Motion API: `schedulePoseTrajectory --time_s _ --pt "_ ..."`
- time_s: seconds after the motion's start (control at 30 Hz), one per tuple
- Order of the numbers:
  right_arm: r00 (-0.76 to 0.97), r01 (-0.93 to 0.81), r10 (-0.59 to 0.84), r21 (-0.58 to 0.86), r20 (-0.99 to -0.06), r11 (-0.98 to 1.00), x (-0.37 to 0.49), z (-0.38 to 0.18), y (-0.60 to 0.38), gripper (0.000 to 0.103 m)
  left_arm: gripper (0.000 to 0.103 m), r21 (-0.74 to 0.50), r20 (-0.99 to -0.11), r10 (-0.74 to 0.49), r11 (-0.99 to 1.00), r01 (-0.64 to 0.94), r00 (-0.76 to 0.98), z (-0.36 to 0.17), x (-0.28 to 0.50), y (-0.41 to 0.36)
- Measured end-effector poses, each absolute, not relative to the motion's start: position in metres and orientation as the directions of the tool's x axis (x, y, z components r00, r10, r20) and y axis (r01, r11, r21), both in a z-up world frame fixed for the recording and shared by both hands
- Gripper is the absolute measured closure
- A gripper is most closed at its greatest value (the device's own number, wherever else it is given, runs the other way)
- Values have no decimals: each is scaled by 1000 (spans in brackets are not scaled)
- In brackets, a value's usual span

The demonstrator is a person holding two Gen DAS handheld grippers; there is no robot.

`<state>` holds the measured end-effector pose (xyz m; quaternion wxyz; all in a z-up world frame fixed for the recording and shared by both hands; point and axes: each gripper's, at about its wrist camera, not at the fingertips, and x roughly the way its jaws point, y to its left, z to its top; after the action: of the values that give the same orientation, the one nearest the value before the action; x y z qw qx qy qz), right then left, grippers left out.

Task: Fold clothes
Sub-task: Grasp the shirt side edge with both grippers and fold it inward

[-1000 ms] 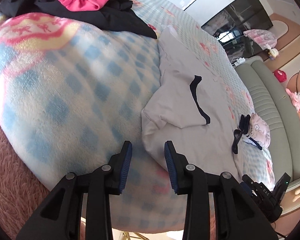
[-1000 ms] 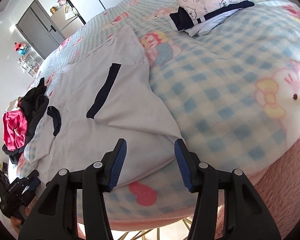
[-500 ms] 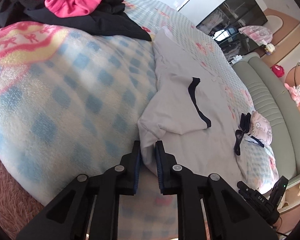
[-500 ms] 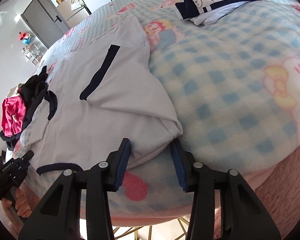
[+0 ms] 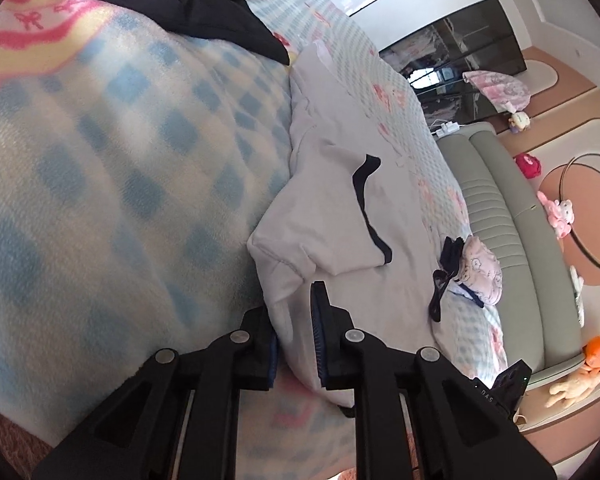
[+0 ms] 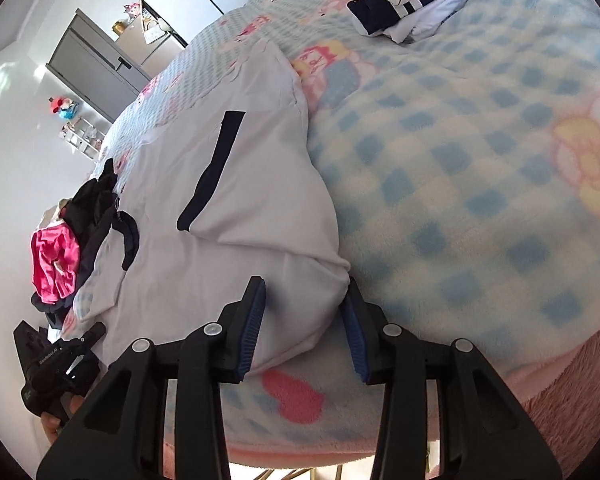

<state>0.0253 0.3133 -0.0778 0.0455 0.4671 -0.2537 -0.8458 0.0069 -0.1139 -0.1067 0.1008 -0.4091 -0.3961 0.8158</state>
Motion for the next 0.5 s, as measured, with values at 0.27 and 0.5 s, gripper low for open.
schedulePoseTrajectory --time_s 0.27,0.5 --pt "-530 -94 -328 439 -782 -894 21 -84 289 27 86 -698 -633 472 -691 189 -613 -121 -3 -100" --pt "-529 -109 -355 477 -770 -872 20 -84 288 21 85 -712 -629 496 -677 187 -599 -127 -7 -101"
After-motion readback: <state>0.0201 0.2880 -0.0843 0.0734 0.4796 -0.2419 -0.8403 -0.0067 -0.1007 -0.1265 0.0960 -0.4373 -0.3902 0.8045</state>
